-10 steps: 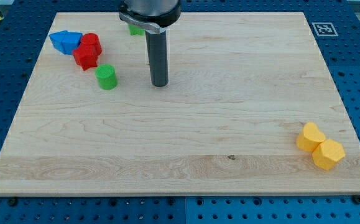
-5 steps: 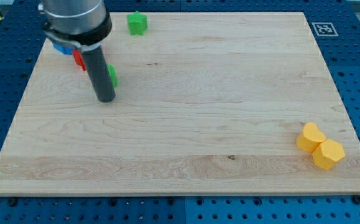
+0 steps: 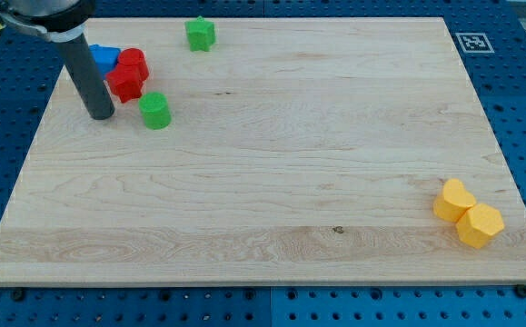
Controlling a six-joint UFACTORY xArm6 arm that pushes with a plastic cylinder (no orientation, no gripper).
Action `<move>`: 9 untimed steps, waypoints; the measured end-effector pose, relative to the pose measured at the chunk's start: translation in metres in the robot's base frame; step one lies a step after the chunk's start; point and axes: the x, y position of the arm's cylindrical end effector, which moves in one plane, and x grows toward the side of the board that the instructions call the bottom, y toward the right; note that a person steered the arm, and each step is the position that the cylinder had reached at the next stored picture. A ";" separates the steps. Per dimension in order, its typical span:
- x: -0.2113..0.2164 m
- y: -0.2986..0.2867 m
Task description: Slide the green circle towards center
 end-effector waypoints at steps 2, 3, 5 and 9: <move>0.027 0.029; 0.035 0.067; 0.040 0.103; -0.019 0.008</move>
